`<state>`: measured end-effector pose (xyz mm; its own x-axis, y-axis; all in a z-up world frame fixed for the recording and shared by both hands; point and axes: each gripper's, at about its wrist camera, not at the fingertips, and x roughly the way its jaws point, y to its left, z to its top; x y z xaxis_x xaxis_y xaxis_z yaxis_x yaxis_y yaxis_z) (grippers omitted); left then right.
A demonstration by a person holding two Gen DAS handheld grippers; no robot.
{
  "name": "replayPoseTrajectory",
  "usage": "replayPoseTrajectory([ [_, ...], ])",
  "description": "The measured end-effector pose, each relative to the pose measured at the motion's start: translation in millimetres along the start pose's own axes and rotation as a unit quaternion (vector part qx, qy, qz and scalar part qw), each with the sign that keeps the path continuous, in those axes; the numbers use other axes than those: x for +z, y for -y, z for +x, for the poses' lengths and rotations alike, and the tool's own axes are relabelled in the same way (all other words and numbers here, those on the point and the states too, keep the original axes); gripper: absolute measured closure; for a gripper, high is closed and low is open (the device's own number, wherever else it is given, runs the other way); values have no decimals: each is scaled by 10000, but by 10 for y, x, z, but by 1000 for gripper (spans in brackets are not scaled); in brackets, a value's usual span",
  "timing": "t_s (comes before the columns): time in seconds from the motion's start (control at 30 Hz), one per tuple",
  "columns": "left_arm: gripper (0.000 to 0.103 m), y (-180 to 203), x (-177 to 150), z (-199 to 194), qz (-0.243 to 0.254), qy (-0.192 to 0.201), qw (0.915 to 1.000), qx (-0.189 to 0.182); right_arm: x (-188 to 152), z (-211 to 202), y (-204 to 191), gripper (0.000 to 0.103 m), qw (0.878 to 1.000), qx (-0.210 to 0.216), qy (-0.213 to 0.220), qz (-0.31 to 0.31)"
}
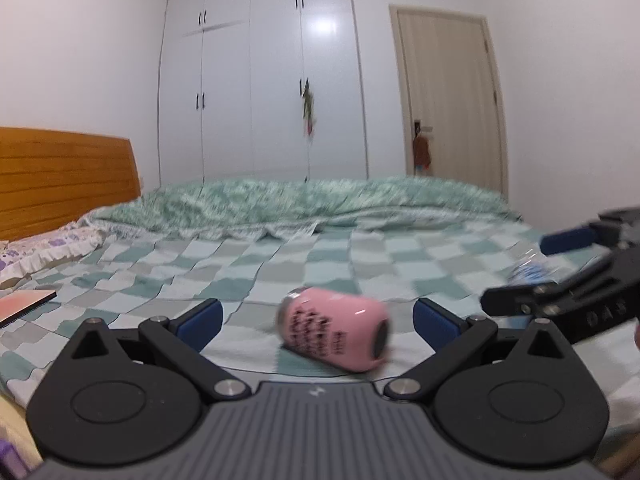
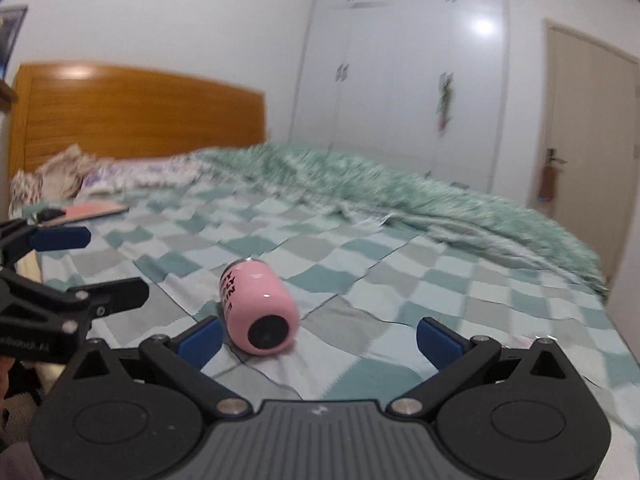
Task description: Flip cup upright
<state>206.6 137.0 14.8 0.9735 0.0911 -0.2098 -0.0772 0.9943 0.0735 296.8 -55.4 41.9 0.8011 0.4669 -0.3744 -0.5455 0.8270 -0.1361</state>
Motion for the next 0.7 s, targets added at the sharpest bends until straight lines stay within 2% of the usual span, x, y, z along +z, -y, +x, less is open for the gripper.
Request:
replayPoseTrajectory([
  [0.13, 0, -301, -66, 391, -136, -327, 9992, -166, 266, 727, -112, 0, 9978, 376, -493, -241],
  [0.27, 0, -516, -169, 689, -301, -610, 9973, -284, 445, 1330, -279, 0, 9904, 794, -1020, -496],
  [0.47, 0, -699, -289, 978, -299, -865, 9958, -49, 543, 2119, -424, 6, 9704, 1168, -1966, -777],
  [0.57, 0, -759, -316, 1048, -287, -959, 9948, 167, 464, 2475, -487, 19, 9521, 1435, -2587, -772],
  [0.6, 0, -778, -310, 1058, -333, -976, 9945, 178, 408, 2533, -526, 19, 9484, 1416, -2714, -828],
  [0.7, 0, -782, -274, 933, -334, -897, 9952, 181, 399, 2303, -522, 20, 9552, 1523, -2380, -880],
])
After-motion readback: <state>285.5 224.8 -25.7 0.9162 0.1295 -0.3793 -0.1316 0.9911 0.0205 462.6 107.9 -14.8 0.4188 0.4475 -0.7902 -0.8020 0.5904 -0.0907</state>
